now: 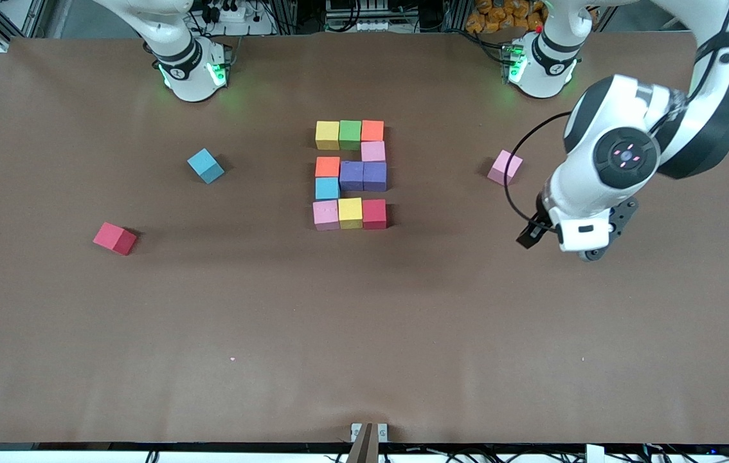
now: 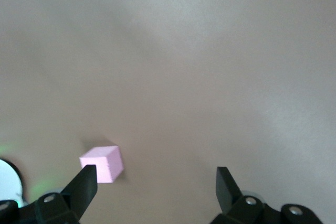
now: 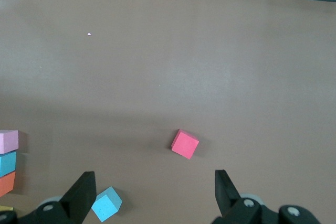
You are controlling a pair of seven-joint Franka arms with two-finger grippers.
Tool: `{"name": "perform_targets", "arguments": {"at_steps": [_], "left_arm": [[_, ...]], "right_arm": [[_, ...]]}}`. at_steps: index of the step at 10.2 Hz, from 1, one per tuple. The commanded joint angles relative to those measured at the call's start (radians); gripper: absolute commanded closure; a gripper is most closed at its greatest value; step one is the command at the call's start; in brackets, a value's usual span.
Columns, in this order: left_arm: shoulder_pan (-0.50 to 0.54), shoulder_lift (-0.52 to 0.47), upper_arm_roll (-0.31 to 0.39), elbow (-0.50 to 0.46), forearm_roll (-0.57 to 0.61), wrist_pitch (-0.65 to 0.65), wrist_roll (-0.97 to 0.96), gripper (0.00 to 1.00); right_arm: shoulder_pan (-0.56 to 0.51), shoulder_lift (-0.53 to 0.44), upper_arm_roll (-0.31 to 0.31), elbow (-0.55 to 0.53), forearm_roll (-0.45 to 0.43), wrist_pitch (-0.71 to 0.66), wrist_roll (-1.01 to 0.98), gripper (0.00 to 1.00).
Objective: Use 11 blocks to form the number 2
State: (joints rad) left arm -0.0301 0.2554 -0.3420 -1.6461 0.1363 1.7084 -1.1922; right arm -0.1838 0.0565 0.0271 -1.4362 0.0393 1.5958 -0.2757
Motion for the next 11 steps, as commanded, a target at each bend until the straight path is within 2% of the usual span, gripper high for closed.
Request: {"name": "perform_targets", "arguments": {"at_steps": [1, 5, 8, 11], "left_arm": [[-0.022, -0.135, 0.081, -0.107, -0.036, 0.003, 0.241, 0.0], [-0.025, -0.234, 0.202, -0.109, -0.038, 0.003, 0.682, 0.0], [-0.025, -0.289, 0.228, -0.077, -0.05, 0.0, 0.841, 0.0], [-0.025, -0.327, 0.284, 0.006, -0.136, -0.107, 1.054, 0.0]], "right_arm": [[-0.013, 0.005, 0.008, 0.016, 0.017, -0.004, 0.0, 0.0], [-0.006, 0.005, 0.008, 0.014, 0.01, -0.004, -0.002, 0.0], [-0.006, 0.005, 0.008, 0.014, 0.008, -0.004, -0.002, 0.0], [-0.003, 0.005, 0.008, 0.014, 0.007, -0.004, -0.002, 0.0]]}}
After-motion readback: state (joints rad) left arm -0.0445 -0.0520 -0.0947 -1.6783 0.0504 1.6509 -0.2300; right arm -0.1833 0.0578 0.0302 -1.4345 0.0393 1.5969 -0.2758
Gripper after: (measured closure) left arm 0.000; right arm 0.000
